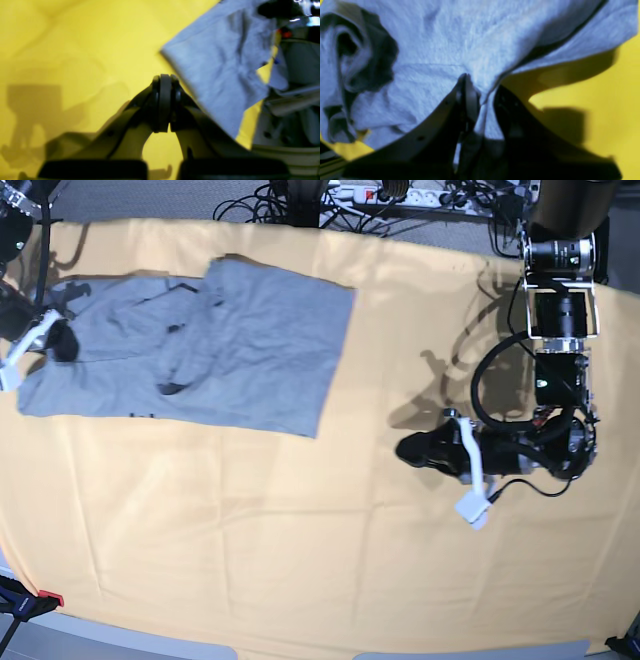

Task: Layout the t-shirt on the table in an organized manner, then fold the t-shirt properly
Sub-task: 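Grasp the shirt's folded end with the right gripper and fold it over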

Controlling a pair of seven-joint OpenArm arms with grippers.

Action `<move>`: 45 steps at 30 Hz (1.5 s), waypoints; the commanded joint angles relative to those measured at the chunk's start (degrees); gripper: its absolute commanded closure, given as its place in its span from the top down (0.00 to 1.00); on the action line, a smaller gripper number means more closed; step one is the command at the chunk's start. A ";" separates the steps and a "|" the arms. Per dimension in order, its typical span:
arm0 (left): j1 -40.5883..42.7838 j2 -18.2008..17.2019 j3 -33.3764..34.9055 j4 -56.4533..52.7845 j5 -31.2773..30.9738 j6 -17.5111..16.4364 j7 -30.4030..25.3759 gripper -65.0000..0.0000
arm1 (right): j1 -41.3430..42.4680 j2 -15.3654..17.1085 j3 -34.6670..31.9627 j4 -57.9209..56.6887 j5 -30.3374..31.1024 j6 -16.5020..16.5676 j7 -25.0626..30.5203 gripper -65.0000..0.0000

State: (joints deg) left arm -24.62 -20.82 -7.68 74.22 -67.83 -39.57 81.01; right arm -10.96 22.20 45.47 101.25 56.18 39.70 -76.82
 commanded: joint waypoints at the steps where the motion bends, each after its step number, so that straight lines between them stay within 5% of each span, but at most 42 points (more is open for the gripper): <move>1: -1.75 -0.61 -1.33 0.87 -1.44 -0.43 -1.01 0.00 | 0.26 1.46 1.75 3.63 0.68 0.30 1.73 0.00; 6: 0.37 -2.38 -3.28 0.83 -1.44 -0.43 -1.01 0.00 | -4.83 0.59 7.08 17.77 2.23 0.30 1.73 0.00; 16: 5.16 -2.36 -3.26 0.70 -1.66 -0.43 -1.01 0.00 | -10.23 -11.50 2.19 33.07 28.82 0.30 -3.18 0.00; 21: 6.10 -2.36 -3.26 0.70 -1.81 -0.43 -1.01 0.00 | -7.28 -13.84 -9.49 32.63 28.26 0.30 -3.18 0.00; 29: 6.21 -2.36 -3.26 0.70 -1.88 -0.43 -1.01 0.00 | 0.09 -13.92 -27.39 29.20 17.40 0.30 -3.18 0.00; 34: 6.21 -2.36 -3.26 0.70 -1.92 -0.43 -1.01 0.00 | 3.91 -13.92 -36.63 22.67 9.75 0.30 1.99 0.00; 35: 6.21 -2.36 -3.26 0.70 -2.12 -0.43 -1.01 0.00 | 4.96 -13.90 -38.32 21.33 8.74 0.30 2.47 0.11; 38: 6.19 -2.36 -3.26 0.70 -2.78 -0.43 -1.01 0.00 | 7.87 -13.49 -41.77 20.00 5.92 0.30 2.01 0.67; 39: 6.19 -2.36 -3.26 0.70 -2.75 -0.43 -1.01 0.00 | 8.61 -13.25 -42.29 20.44 6.64 0.30 1.92 0.75; 45: 6.21 -2.36 -3.26 0.70 -2.75 -0.43 -1.01 0.00 | 10.27 -12.79 -39.87 29.99 10.21 0.30 -0.39 0.76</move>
State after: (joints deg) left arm -16.97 -22.52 -10.59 74.06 -69.01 -39.70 80.84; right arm -1.28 9.17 5.43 130.80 66.13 39.70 -78.11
